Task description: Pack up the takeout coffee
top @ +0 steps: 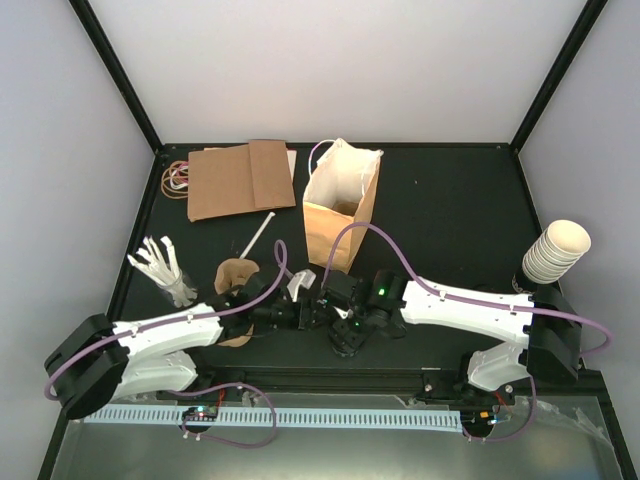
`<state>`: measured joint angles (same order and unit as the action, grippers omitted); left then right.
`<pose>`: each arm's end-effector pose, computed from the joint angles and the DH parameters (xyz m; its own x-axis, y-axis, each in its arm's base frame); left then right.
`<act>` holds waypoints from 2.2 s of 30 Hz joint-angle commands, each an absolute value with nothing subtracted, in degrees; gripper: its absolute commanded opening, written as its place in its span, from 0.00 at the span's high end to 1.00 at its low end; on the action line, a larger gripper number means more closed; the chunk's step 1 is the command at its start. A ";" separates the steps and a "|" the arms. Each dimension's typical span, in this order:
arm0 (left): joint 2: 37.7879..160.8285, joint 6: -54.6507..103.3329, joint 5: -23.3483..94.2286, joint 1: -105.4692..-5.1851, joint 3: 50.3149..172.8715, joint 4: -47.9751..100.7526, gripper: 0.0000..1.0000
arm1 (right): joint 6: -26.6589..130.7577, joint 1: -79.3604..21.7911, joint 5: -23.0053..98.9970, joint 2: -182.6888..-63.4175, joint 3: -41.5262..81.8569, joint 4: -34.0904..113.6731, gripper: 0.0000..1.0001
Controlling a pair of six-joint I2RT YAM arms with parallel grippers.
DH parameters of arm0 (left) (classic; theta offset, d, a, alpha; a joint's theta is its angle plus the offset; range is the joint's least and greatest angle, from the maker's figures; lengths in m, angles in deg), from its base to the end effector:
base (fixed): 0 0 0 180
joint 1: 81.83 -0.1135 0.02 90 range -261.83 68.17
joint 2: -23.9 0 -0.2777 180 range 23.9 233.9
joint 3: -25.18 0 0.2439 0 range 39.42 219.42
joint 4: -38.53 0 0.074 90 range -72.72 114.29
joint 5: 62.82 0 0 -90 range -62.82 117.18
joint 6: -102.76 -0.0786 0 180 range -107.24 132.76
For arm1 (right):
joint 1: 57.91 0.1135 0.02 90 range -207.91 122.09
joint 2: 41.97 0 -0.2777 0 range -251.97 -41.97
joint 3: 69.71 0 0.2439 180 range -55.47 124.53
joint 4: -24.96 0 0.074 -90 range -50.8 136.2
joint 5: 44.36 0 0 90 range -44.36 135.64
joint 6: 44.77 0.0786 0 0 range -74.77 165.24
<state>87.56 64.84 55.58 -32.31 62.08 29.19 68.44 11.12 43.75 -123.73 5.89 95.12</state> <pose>0.1210 -0.1994 0.1682 -0.9597 0.0555 -0.2755 0.2628 0.5248 -0.8096 0.0902 0.2426 0.2139 -0.6885 -0.6958 -0.2047 -0.7233 0.6796 0.1227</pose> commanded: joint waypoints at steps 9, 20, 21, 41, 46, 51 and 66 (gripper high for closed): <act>93.12 64.69 54.84 -30.50 61.93 28.93 0.65 | 70.10 12.21 40.62 -127.36 2.28 98.37 0.30; 95.20 65.45 52.70 -29.09 61.66 25.10 0.67 | 70.49 12.21 41.36 -127.16 2.03 98.36 0.30; 94.18 65.28 52.58 -29.09 62.12 24.41 0.67 | 70.66 12.16 41.60 -127.14 2.04 98.39 0.30; 70.12 56.08 29.92 -30.32 81.00 -7.09 0.50 | 75.12 5.84 50.36 -121.89 2.28 99.69 0.31; 65.85 54.41 25.43 -31.04 83.11 -9.69 0.44 | 74.67 2.58 50.55 -120.35 2.28 99.15 0.31; 65.82 52.58 24.04 -32.11 85.63 -12.35 0.40 | 74.21 1.82 50.34 -120.65 2.28 98.90 0.31; 64.90 47.13 20.45 -32.69 87.12 -12.47 0.01 | 73.22 1.85 50.51 -122.45 2.98 98.87 0.31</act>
<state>64.74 50.17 22.34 -32.29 84.02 -11.46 73.81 2.16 48.60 -120.56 3.64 96.45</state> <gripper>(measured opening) 0.987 0.706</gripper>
